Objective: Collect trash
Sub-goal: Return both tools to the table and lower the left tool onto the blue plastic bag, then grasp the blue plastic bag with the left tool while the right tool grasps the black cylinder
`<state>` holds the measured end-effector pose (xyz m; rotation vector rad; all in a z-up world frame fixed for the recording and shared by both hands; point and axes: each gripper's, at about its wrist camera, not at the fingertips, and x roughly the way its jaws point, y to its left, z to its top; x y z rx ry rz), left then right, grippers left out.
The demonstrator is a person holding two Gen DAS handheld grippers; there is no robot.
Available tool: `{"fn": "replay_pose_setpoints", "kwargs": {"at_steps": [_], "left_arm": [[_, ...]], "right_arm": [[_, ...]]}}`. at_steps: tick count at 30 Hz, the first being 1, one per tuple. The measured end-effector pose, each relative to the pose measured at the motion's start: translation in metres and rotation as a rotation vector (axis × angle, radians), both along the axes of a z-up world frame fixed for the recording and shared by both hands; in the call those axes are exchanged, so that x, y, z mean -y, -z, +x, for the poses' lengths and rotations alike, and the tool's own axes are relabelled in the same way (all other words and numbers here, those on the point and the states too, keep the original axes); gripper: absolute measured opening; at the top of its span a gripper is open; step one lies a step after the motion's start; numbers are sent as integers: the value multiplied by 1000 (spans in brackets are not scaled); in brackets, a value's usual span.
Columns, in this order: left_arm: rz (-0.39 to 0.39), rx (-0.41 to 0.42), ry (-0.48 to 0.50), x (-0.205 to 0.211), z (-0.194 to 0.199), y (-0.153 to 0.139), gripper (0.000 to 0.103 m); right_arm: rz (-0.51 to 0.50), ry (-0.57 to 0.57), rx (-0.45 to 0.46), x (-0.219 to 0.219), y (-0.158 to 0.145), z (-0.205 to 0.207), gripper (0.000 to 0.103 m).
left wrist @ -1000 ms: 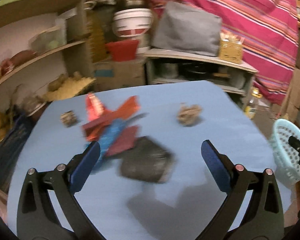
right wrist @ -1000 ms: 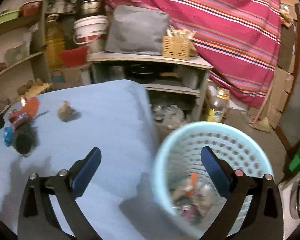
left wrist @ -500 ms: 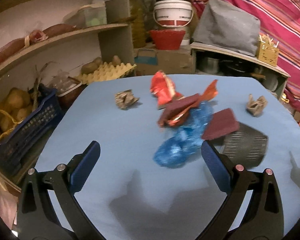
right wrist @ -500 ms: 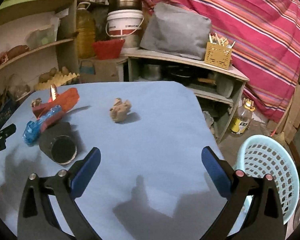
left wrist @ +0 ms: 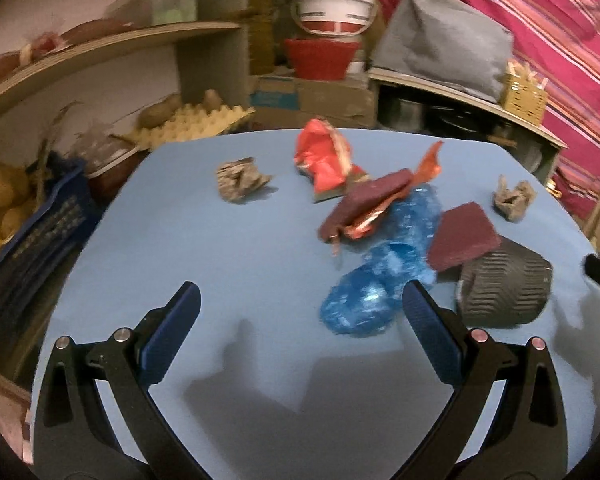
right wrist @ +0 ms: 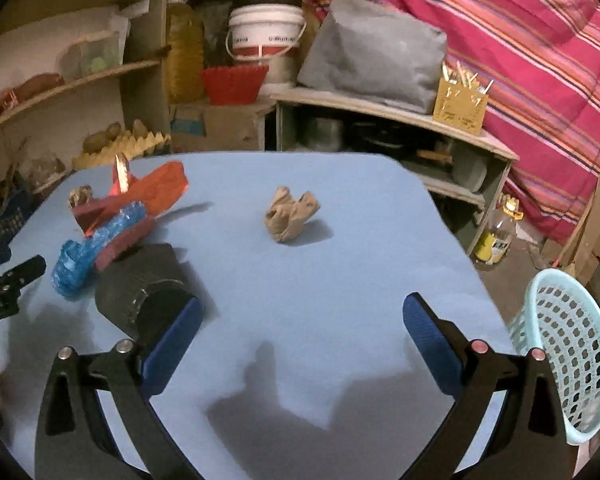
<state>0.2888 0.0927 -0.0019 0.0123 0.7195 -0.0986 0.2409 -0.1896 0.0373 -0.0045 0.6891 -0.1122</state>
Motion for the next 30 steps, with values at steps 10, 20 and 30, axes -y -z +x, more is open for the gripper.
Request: {"fn": "replay_pose_setpoints", "kwargs": {"at_steps": [10,20,30], "left_arm": [[40,-112,132,34,32,23,61],[33,-74,115,21,14,12,42],[-2,-24,22,-18,-10,-8,40]], "right_arm": [[7,3,-58,0,15,12,98],[3,-78,-70,-29,16,12,98],[23,-155,-100,-72,17,17,98]]}}
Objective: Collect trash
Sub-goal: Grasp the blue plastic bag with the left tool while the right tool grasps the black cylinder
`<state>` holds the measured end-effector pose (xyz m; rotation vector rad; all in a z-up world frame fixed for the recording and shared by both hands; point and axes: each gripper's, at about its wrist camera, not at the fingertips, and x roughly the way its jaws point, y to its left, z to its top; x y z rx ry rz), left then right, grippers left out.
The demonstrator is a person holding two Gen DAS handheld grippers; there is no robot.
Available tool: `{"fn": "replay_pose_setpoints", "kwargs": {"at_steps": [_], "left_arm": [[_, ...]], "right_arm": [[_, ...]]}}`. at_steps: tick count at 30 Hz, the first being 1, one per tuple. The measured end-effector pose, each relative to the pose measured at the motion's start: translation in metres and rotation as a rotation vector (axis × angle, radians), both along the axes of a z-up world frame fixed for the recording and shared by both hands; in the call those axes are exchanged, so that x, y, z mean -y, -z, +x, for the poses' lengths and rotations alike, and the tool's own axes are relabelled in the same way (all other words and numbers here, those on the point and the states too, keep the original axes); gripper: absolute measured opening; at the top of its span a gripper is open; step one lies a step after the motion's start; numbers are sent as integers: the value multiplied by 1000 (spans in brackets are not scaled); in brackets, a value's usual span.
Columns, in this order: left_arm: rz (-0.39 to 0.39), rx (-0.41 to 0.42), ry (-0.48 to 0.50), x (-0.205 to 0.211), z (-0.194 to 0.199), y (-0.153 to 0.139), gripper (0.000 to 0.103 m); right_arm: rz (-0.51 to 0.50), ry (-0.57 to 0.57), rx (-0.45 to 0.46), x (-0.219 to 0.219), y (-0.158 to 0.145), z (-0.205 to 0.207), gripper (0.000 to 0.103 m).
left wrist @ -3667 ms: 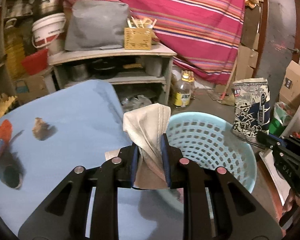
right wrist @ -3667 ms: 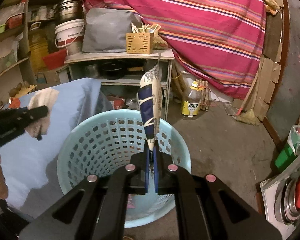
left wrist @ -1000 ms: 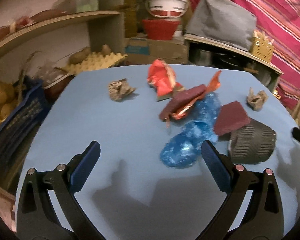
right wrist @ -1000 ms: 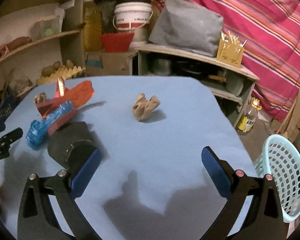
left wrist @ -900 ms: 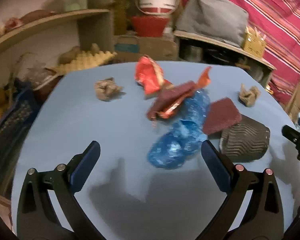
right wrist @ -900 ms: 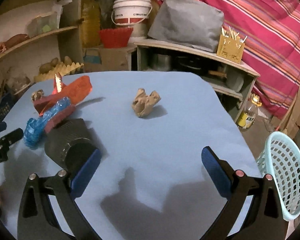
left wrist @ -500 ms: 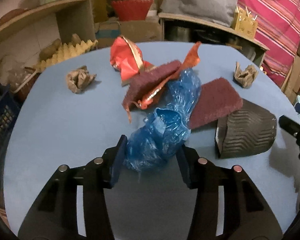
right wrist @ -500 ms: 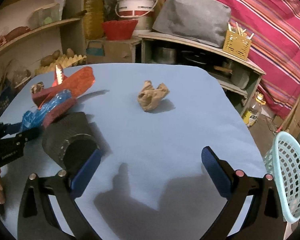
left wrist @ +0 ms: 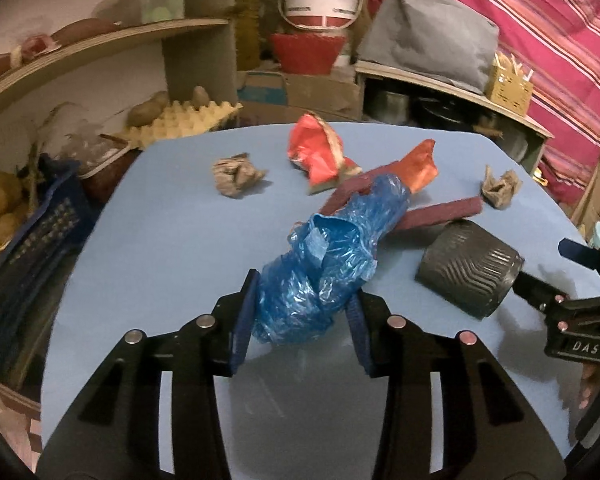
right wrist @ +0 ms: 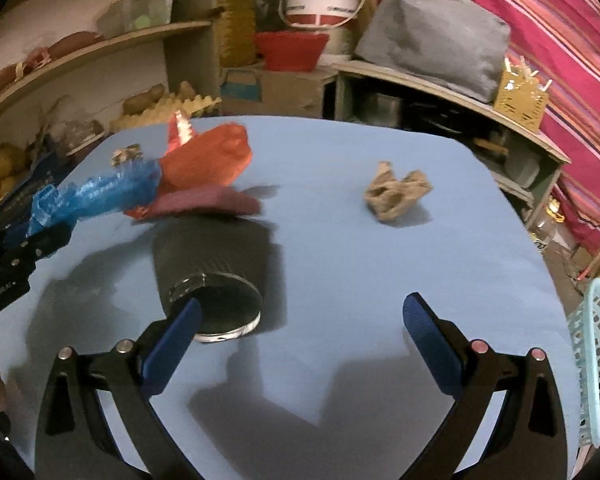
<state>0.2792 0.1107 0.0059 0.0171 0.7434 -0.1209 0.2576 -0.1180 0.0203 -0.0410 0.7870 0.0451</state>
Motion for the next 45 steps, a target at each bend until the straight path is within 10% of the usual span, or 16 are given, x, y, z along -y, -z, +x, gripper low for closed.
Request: {"fn": "replay_pose_setpoints", "kwargs": {"at_steps": [32,45], "left_arm": [[-21,30,-150,-71,-14,-9,40],[-16,-18,-160,-80,-8,7,40]], "right_arm": [[80,145,-23,-84,2,11,98],[-31,177,-44,-96,14,35,87]]}}
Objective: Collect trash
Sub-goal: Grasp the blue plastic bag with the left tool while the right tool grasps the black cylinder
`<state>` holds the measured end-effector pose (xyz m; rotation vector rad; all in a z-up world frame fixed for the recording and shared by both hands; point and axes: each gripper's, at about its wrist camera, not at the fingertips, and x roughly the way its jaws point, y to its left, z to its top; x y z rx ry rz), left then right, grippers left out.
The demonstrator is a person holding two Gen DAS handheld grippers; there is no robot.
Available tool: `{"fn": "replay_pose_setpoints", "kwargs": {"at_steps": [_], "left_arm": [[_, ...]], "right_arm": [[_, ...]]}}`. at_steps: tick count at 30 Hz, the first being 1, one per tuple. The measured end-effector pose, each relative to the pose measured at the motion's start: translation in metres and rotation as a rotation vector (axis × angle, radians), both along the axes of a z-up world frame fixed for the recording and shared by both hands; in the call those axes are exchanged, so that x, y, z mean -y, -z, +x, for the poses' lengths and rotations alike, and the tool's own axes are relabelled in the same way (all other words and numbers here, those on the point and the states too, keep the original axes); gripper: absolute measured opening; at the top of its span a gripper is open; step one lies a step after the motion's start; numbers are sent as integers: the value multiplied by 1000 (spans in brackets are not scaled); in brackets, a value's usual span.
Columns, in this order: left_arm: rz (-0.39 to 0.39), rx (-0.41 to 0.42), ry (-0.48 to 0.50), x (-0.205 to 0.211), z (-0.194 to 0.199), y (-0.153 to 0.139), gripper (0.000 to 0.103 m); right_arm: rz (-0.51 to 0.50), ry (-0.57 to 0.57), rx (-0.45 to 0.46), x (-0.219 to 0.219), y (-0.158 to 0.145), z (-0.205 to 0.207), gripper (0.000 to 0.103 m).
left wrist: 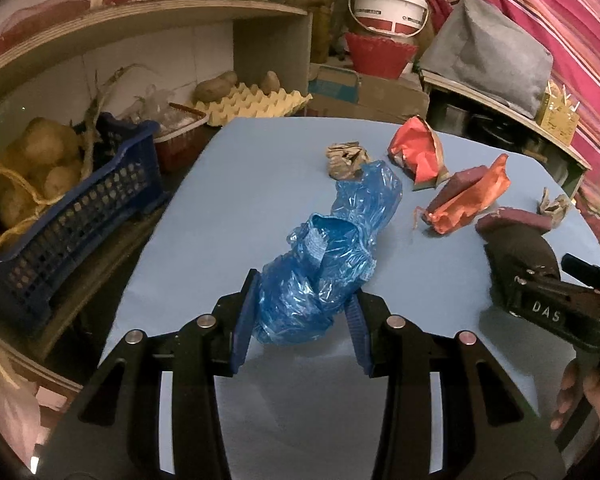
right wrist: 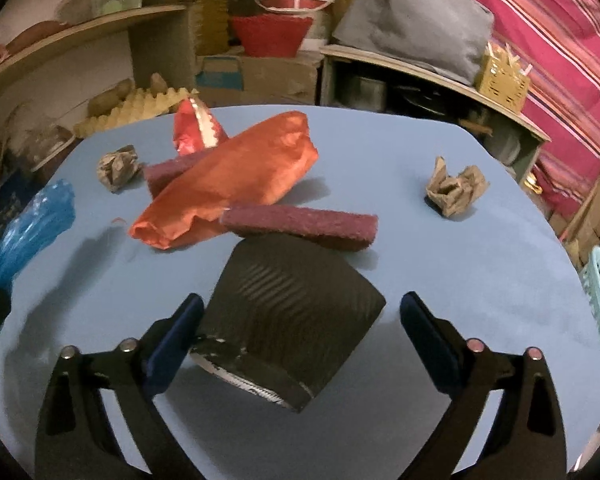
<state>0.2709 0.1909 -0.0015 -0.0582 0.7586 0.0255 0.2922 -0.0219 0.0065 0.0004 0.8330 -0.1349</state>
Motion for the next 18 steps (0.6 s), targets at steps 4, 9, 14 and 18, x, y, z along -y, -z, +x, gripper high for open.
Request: {"fn": "replay_pose_setpoints", "kwargs": {"at_steps": [4,9,14,18], "left_arm": [[4,1,17,9,-3,0,40],[0,-6,37,21,-7,1,40],[29,-7,54,41,-16,1,40],[41,30,57,66,-27,-7,40]], "right_arm": [[27,-43,-3,6,-2,-5,83],[73,-77,3,23,-5,-12,80],[84,-87,23,48,-15,-26,79],[96,-85,23,74,-19,-36,79]]}}
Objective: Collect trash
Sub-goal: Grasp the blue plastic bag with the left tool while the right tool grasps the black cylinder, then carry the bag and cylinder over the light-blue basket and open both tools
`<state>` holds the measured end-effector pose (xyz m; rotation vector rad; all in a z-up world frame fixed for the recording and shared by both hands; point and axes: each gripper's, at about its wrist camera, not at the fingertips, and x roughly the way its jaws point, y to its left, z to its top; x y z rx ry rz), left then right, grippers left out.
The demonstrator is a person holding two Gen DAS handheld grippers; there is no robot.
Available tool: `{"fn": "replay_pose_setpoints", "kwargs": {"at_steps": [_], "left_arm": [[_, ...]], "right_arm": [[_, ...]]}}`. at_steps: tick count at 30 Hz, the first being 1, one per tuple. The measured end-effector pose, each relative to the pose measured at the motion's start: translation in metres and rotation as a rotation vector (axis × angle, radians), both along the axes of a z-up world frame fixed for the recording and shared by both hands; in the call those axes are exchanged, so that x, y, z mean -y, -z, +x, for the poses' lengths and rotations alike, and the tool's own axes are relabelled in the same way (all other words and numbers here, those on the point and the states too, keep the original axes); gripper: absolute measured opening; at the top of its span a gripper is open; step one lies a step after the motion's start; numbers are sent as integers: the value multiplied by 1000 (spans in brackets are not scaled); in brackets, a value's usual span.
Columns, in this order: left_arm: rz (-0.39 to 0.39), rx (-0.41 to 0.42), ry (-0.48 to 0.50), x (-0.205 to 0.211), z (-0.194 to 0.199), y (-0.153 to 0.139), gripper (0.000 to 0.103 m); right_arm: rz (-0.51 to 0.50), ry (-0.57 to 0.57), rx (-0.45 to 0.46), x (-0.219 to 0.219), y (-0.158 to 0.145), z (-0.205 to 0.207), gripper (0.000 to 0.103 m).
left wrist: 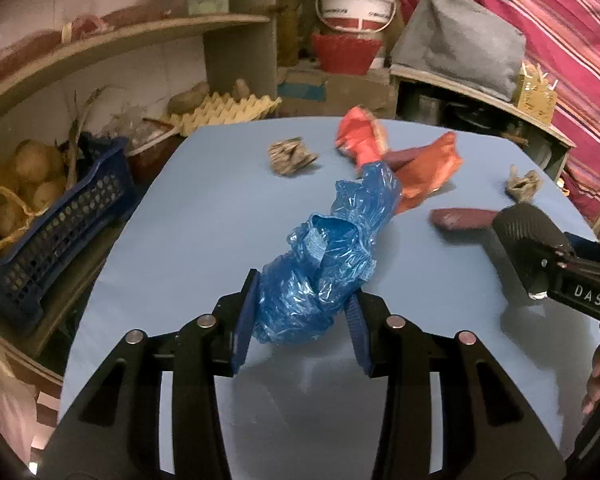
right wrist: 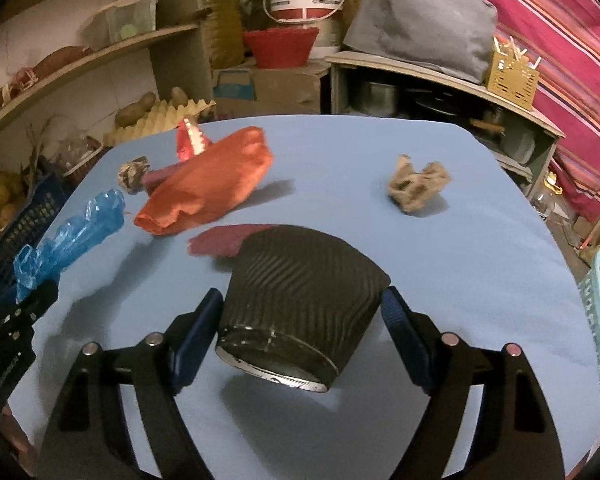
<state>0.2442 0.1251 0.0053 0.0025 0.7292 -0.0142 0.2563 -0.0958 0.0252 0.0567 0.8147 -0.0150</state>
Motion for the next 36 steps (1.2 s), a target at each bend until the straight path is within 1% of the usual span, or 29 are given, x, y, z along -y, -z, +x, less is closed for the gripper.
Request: {"fn": "replay_pose_setpoints", "kwargs": {"at_steps": [5,8,12,15,18,22,25,29,36], "left_arm": [[7,30,10,31,-10,-9,39],[-15,18,5,46,-13,-8,39],[14,11,29,76,-16,-6,39],[21,16,43,97,-18,-7,39],[24,15,60,116,-19,-8,39],[51,27,90,147,-22,-11,39],[54,32,99,167,-23,-16,39],[36,33,124,195,-22,-23,39],[31,47,232,263,-26,-34,39]], "right_arm": [[-3,7,-8,42,0,-12,79],[1,19,-10,70,-1,-19,79],[-16,24,-11,107,-3,-32,79],[-29,20,-23,130,-2,-41,79],[-51,18,-15,150,-4,-50,79],[-40,28,0,179,-9,-58,79],[-32,40,17,199,-16,-62,79],[-22,82,44,236,-29,-71,79],[-9,195,74,312,-45,-95,79]]}}
